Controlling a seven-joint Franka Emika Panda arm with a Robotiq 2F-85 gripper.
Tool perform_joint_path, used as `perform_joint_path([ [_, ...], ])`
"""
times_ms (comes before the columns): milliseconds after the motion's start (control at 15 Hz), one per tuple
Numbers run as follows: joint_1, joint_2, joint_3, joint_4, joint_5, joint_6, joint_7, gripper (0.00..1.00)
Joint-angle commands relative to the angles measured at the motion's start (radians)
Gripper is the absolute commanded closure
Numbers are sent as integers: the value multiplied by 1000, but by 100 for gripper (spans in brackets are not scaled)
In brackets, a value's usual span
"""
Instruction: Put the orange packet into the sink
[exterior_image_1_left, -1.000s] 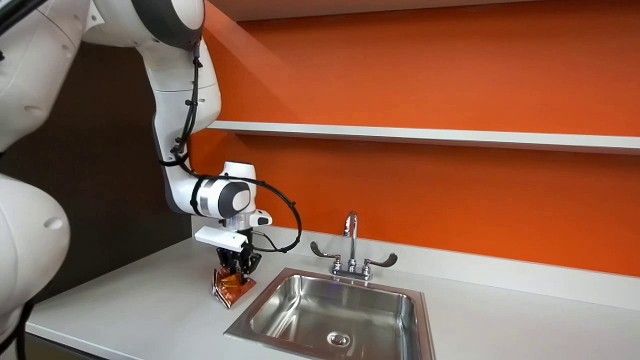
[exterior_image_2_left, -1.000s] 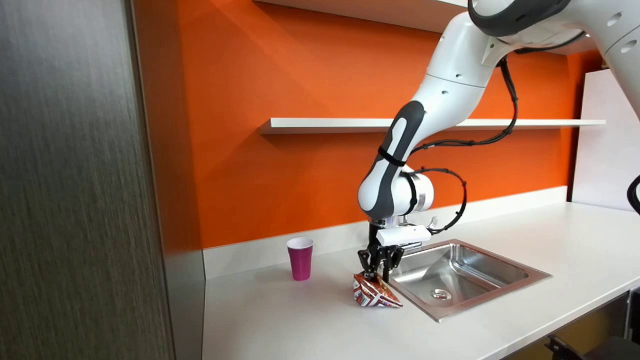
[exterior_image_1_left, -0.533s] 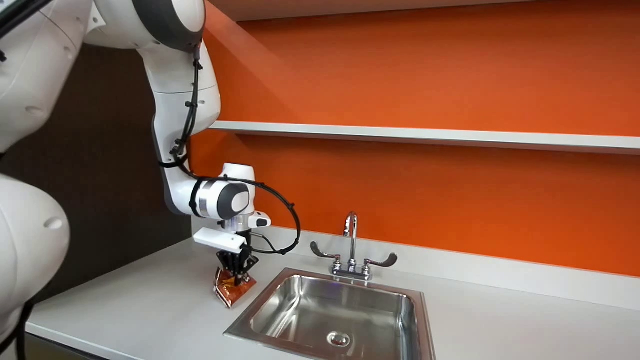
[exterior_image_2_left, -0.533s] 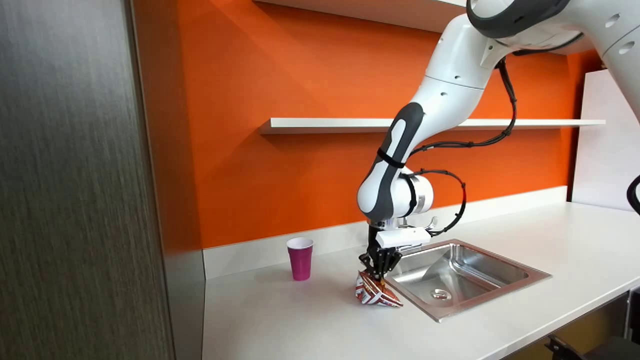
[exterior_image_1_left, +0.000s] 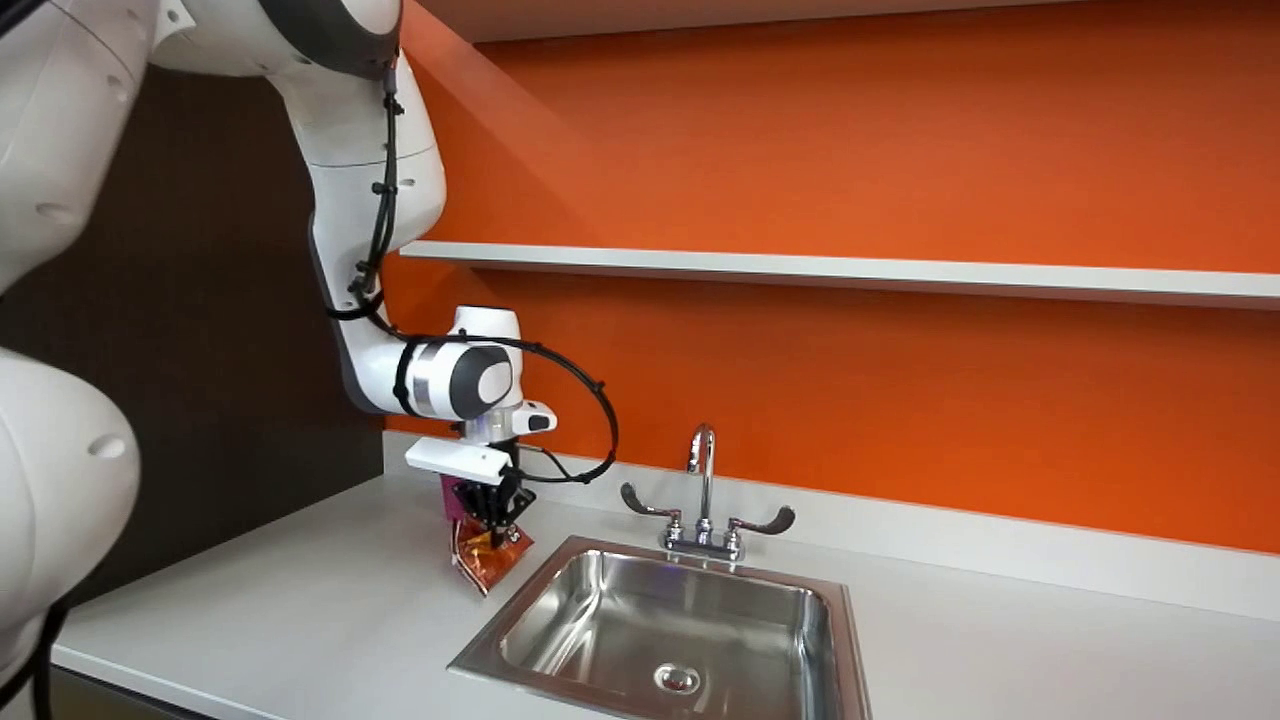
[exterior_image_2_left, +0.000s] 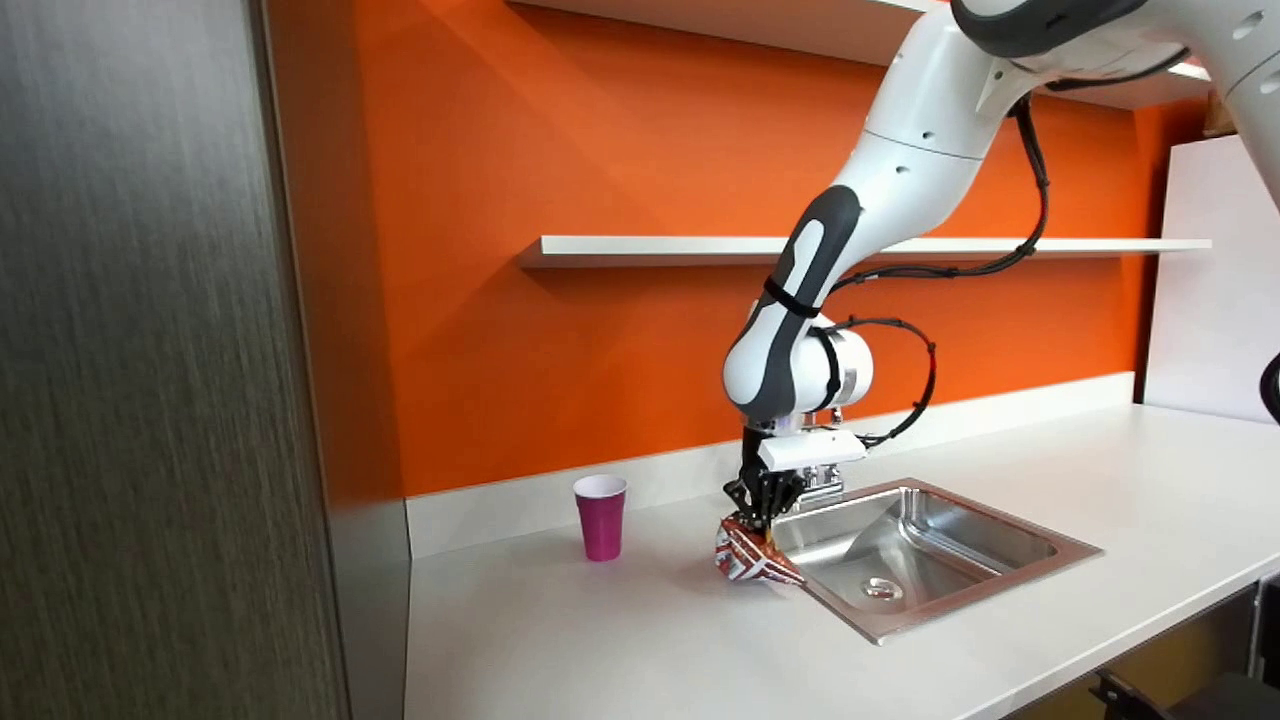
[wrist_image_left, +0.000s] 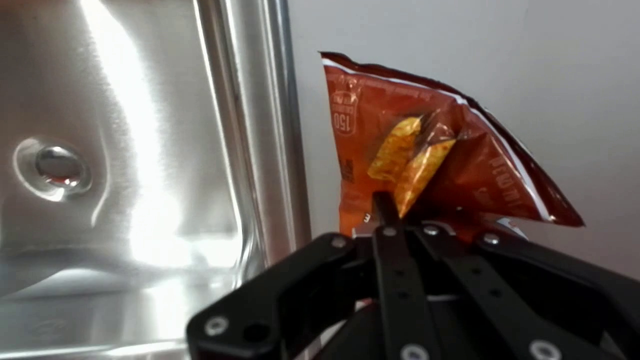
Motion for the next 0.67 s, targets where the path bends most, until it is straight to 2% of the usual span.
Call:
perform_joint_path([
  [0,-6,-99,-38,-12,-70,-33,24,100],
  [267,-40,-143,-76,-3,-102,-39,14,100],
  [600,-108,-139,-144,10,-135,-29,6,100],
])
